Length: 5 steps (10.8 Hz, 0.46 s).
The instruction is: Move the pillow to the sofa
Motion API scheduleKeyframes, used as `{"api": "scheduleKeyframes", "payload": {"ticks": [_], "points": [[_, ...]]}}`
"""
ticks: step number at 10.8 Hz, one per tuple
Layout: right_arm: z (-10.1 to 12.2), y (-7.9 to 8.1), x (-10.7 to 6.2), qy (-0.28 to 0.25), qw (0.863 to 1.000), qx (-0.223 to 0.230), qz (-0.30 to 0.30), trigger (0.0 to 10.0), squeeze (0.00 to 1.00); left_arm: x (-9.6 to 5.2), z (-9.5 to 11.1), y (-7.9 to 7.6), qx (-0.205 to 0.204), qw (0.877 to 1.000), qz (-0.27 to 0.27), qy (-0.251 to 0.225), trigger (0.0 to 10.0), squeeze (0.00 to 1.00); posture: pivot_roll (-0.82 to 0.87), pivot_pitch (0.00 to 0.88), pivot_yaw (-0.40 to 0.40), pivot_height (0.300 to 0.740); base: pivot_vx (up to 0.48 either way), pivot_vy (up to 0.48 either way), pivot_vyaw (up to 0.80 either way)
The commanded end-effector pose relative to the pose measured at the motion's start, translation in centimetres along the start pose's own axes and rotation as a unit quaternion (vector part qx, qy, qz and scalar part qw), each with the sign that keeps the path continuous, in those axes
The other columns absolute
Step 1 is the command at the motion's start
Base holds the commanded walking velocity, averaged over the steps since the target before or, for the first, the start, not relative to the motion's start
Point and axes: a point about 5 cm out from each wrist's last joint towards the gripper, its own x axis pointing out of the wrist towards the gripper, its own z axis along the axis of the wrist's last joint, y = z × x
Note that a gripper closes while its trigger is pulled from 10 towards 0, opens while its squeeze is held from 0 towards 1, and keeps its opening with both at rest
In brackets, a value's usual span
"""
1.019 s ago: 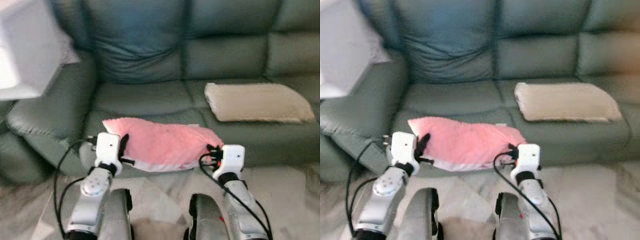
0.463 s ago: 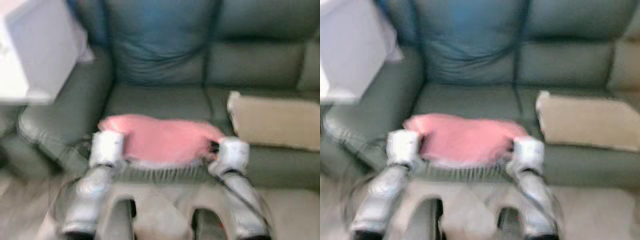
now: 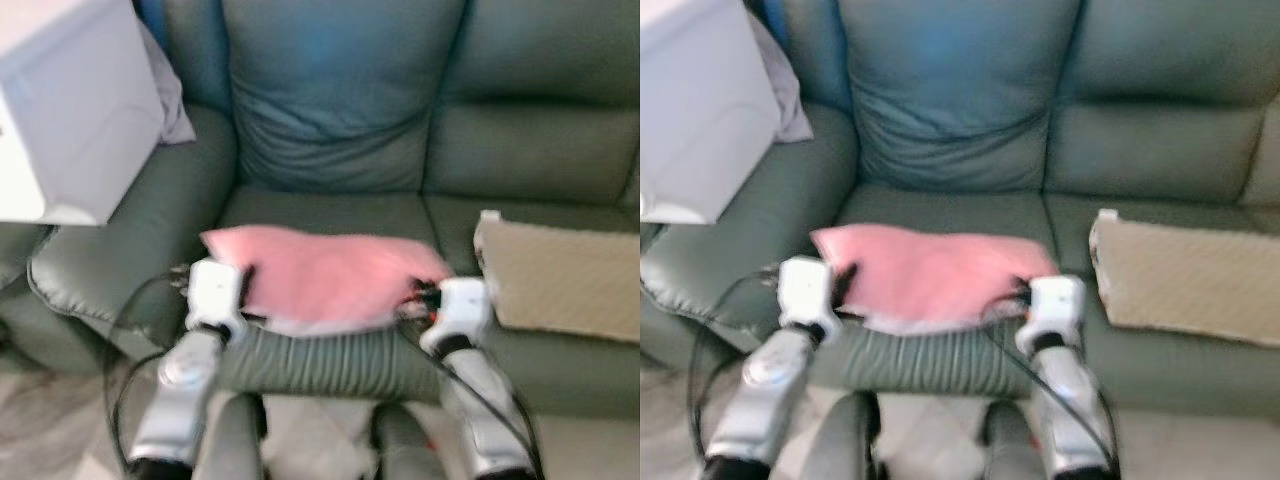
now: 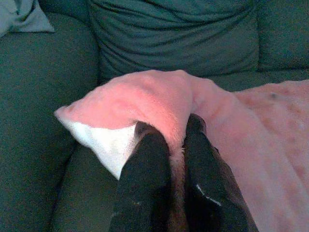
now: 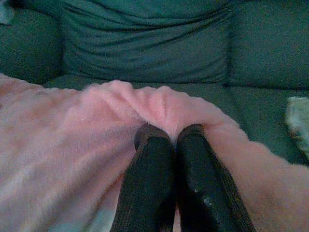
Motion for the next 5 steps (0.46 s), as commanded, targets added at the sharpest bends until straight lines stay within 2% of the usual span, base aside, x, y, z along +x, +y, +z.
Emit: {"api": "scheduleKeyframes", "payload": {"ticks": [1, 3, 5], "points": [[0.07, -0.76, -0.24, 0.000, 1.000, -0.003, -0.010, 10.0, 0.00, 0.15, 0.16, -0.72, 0.000, 1.000, -0.010, -0.002, 10.0, 0.00, -0.01, 0.000, 0.020, 0.621, 0.000, 0.000, 0.00], [0.01, -0.68, -0.34, 0.002, 1.000, 0.001, -0.010, 10.0, 0.00, 0.15, 0.01, -0.69, 0.004, 1.000, -0.013, 0.002, 10.0, 0.00, 0.00, 0.000, 0.018, 0.621, 0.000, 0.000, 0.00], [-0.15, -1.05, -0.64, 0.016, 1.000, 0.013, -0.023, 10.0, 0.00, 0.54, -0.70, -0.34, 0.011, 0.999, -0.018, 0.033, 10.0, 0.00, 0.01, 0.000, 0.016, 0.621, 0.000, 0.000, 0.00]]}}
